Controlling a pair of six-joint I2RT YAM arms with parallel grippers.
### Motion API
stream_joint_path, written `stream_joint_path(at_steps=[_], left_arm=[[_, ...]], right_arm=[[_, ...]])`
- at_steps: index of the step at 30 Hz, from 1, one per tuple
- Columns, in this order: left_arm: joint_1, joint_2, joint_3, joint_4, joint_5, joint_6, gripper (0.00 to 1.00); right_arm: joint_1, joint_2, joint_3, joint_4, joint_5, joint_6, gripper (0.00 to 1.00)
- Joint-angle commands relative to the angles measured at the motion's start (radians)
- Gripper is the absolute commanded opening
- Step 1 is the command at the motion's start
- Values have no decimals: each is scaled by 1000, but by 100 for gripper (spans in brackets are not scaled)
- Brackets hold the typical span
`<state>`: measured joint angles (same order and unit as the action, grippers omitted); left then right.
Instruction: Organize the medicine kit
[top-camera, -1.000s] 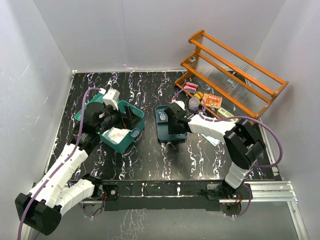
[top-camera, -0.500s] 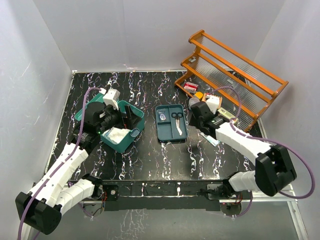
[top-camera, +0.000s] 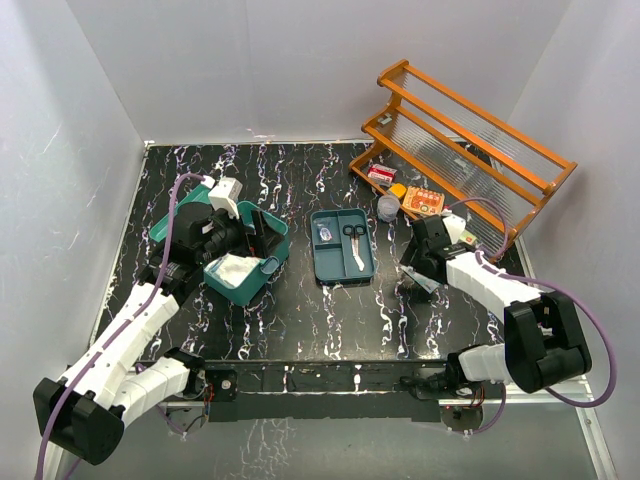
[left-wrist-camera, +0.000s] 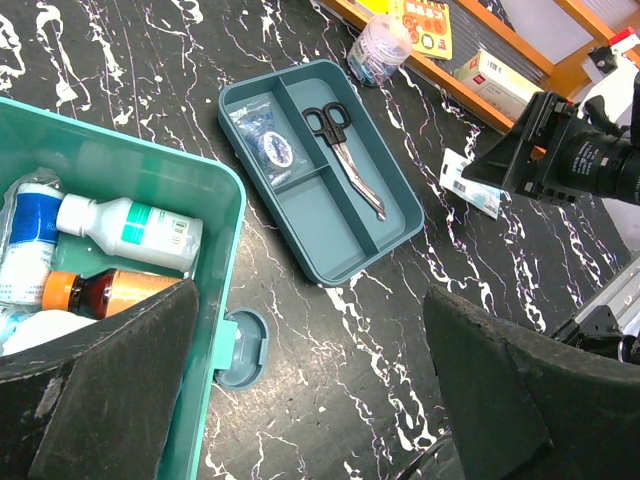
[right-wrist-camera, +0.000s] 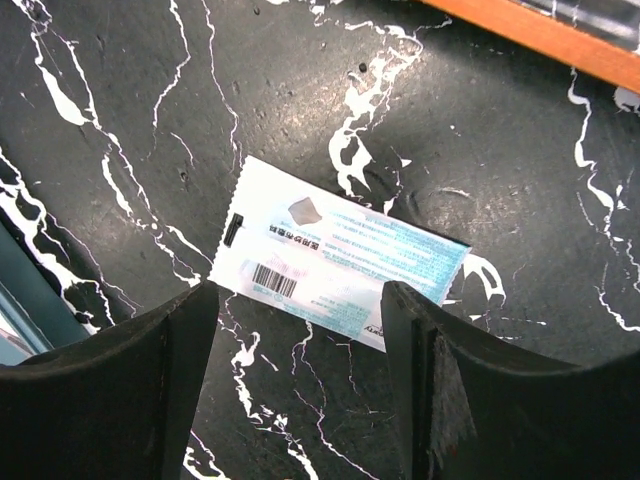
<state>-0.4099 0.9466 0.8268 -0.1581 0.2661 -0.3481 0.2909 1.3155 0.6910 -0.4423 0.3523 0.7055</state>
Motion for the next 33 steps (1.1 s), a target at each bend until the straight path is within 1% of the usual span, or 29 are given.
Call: stream_joint_path(at_steps=[1, 7, 12, 16, 18, 21, 24, 26, 29, 31, 33], left_arm=[[-4, -4, 26, 22, 7, -3, 93], [-4, -6, 22, 19, 6, -3, 93], [-4, -14, 15, 16, 3, -1, 93], [-4, -15, 5, 23, 1, -1, 93], [-4, -10, 4, 27, 1, -4, 93], [-4, -2, 4, 34, 3, -6, 93], [-4, 2, 12, 29, 2, -5, 93], [-4, 1, 14, 24, 0, -3, 93], [-4, -2, 13, 20, -4, -2, 93], [-4, -2, 11, 21, -4, -2, 93], [-4, 1, 11, 23, -4, -2, 93]], right_arm=[[-21, 11, -27, 56, -53, 8, 65], [-27, 38, -54, 57, -127, 31, 65], [-27, 48, -72, 25, -234, 119, 63], [-15, -3, -123, 41, -321, 231, 55], [-8, -32, -122, 48, -347, 277, 54], [-5, -51, -91, 49, -385, 302, 54], [-4, -46, -32, 34, -377, 254, 54], [-4, -36, 11, -8, -302, 196, 53], [-4, -16, 54, -31, -174, 73, 48], [-5, 4, 68, -20, -153, -13, 44], [-4, 39, 91, -45, -127, -62, 41]])
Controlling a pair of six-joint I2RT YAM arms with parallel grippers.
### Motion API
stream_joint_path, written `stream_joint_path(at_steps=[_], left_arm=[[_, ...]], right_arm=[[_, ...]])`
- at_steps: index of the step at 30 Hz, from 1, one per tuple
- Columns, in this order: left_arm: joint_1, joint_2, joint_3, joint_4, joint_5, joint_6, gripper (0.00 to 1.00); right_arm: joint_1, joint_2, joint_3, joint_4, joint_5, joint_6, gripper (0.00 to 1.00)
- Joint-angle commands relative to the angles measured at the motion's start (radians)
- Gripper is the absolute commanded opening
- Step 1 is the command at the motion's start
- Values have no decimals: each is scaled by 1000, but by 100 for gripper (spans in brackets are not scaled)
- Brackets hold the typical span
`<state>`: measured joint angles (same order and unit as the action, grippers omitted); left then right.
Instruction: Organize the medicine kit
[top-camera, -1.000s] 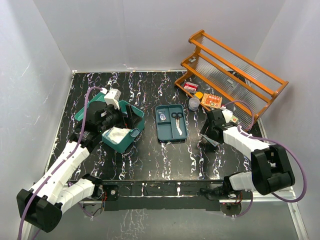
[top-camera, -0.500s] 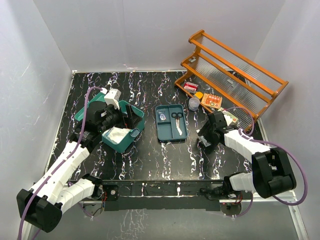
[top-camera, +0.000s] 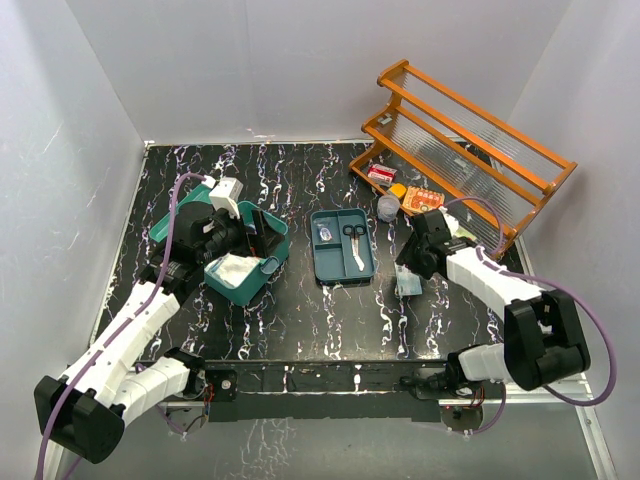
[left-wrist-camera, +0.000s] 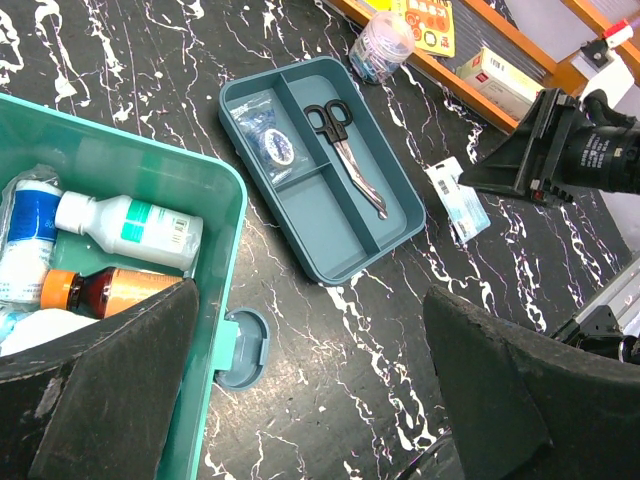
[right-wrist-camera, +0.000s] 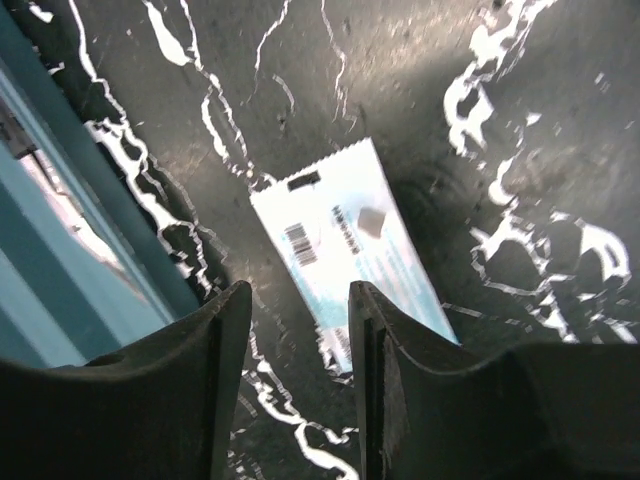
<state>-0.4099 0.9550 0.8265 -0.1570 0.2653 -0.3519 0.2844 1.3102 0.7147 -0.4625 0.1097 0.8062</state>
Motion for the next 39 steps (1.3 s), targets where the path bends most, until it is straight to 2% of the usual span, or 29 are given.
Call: stream_joint_path(at_steps=[1, 5, 12, 18, 27, 35, 39], left_arm=[[-4, -6, 12, 23, -3, 2, 93], [-4, 1, 16, 26, -5, 1, 93], [-4, 5, 19, 25, -6, 1, 93], [-4, 4, 22, 22, -9, 1, 93], [-5, 5, 23, 23, -11, -1, 93], [-4, -2, 20, 14, -15, 4, 93], [-4, -2, 21, 13, -16, 7, 93]], right_arm=[[2, 62, 83, -34, 129, -182, 40], [2, 117, 102, -47, 135, -235, 38], [2, 203, 106, -40, 7, -295, 31], [4, 232, 109, -47, 22, -305, 28], [13, 225, 128, -59, 57, -305, 0], [20, 193, 143, -61, 67, -302, 1], [42, 180, 181, -106, 155, -326, 20]])
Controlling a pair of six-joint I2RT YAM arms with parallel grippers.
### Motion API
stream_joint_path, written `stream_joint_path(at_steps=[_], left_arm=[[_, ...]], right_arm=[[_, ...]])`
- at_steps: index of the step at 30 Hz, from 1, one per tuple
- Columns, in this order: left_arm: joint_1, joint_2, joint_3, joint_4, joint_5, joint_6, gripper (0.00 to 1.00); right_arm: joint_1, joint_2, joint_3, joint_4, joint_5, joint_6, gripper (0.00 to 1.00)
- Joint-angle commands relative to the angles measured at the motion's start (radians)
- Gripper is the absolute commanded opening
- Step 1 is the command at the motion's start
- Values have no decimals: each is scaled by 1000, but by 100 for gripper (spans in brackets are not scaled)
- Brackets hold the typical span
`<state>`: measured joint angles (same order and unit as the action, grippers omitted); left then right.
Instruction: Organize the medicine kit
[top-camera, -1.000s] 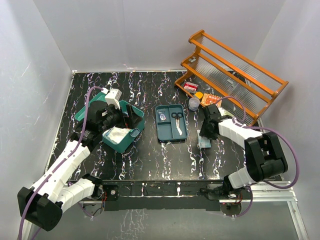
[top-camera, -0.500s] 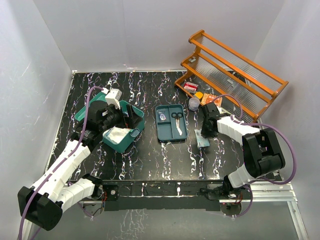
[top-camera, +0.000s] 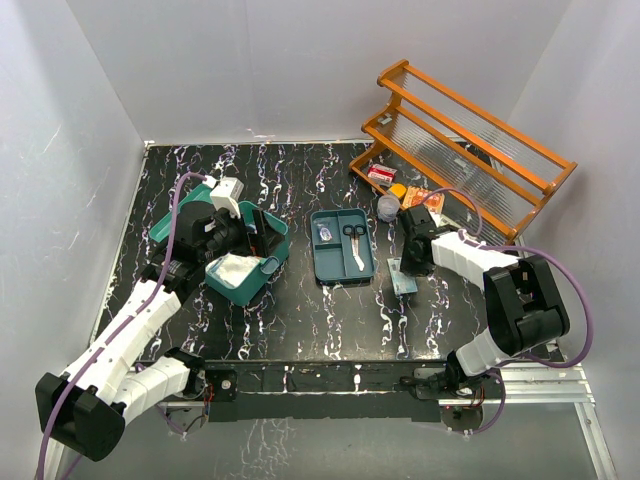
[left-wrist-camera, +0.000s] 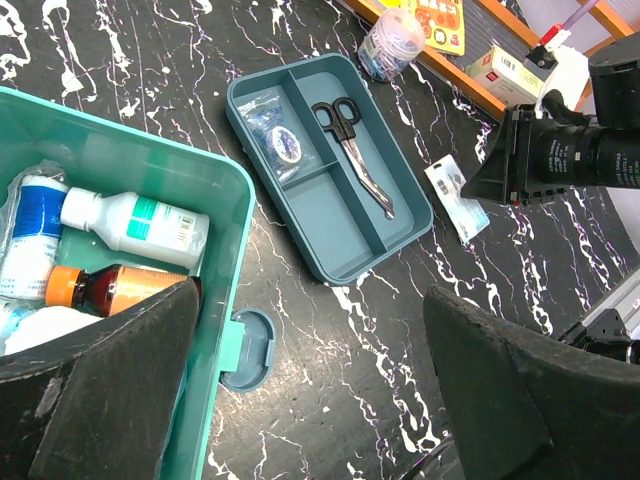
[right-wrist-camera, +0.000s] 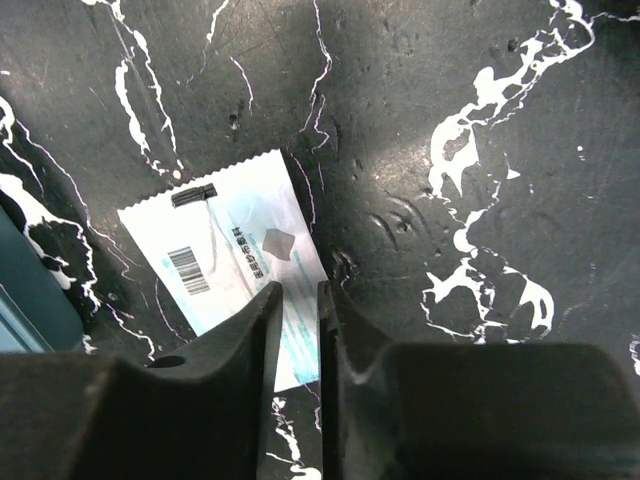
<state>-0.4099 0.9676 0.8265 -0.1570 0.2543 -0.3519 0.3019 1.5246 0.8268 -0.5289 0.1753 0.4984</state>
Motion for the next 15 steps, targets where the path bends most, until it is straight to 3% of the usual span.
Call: stream_joint_path(at_steps=[1, 5, 9, 15], left_arm=[[-5, -15, 21, 12, -6, 11, 94], [-5, -12, 31, -4, -24, 23, 93], [-4, -10, 32, -3, -24, 23, 93], [-4, -10, 26, 3, -18, 13, 93]], right_arm=[[33, -32, 84, -56, 113, -26, 25], [54, -24, 120, -85, 125, -49, 30], [58, -12, 120, -62, 22, -74, 38], [64, 46, 122, -63, 2, -78, 38]])
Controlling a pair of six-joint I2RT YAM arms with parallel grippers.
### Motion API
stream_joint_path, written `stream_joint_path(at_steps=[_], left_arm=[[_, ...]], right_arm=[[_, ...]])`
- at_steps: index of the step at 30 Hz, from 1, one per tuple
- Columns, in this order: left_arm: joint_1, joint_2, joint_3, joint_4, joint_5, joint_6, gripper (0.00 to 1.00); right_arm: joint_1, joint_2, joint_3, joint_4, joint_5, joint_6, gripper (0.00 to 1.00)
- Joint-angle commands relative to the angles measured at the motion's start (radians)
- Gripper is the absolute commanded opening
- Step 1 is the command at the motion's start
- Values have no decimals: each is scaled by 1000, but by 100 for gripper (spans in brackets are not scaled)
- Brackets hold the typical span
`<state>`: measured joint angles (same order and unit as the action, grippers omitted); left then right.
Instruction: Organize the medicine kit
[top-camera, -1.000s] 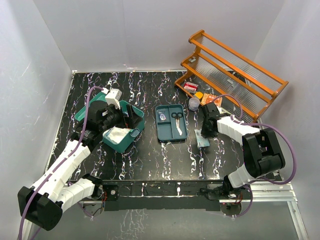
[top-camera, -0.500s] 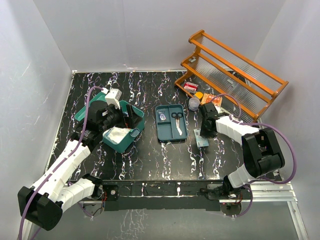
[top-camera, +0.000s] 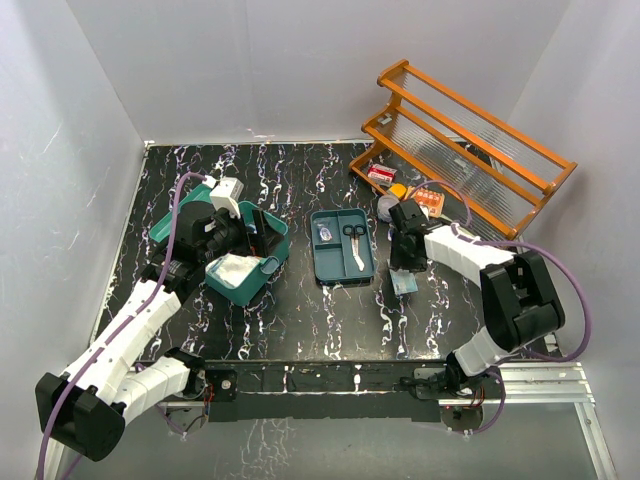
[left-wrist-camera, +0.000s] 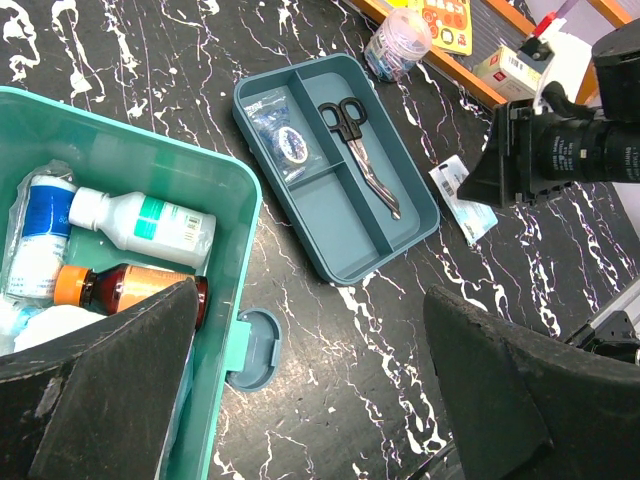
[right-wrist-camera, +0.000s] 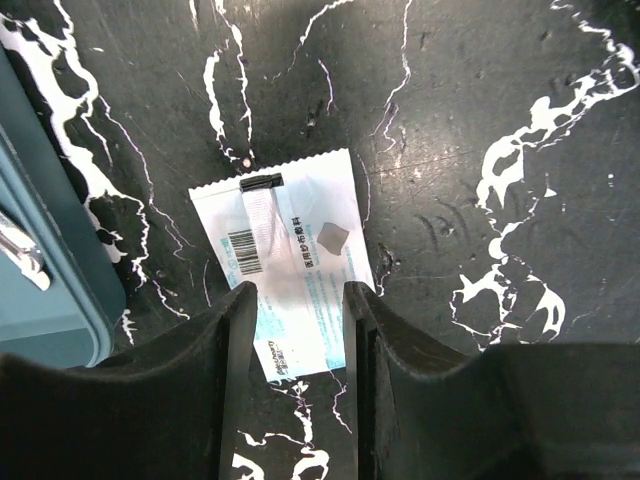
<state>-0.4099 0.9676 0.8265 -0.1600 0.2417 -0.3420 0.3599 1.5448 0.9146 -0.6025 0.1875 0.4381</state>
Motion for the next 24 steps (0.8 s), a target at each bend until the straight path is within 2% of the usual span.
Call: stream_joint_path(at_steps=[1, 7, 11, 15, 24], left_arm=[[-4, -10, 25, 5, -6, 4, 93], [-4, -12, 22, 8, -7, 0, 93], [-4, -10, 22, 7, -7, 0, 93], [-4, -12, 23, 5, -7, 3, 93], [-4, -16, 22, 7, -8, 0, 93]], right_arm=[[8, 34, 30, 13, -10, -19, 37], [7, 89, 7, 15, 1, -22, 30], [8, 107, -2, 21, 6, -14, 10], [10, 77, 12, 18, 13, -2, 2], [46, -44, 77, 30, -41, 70, 0]])
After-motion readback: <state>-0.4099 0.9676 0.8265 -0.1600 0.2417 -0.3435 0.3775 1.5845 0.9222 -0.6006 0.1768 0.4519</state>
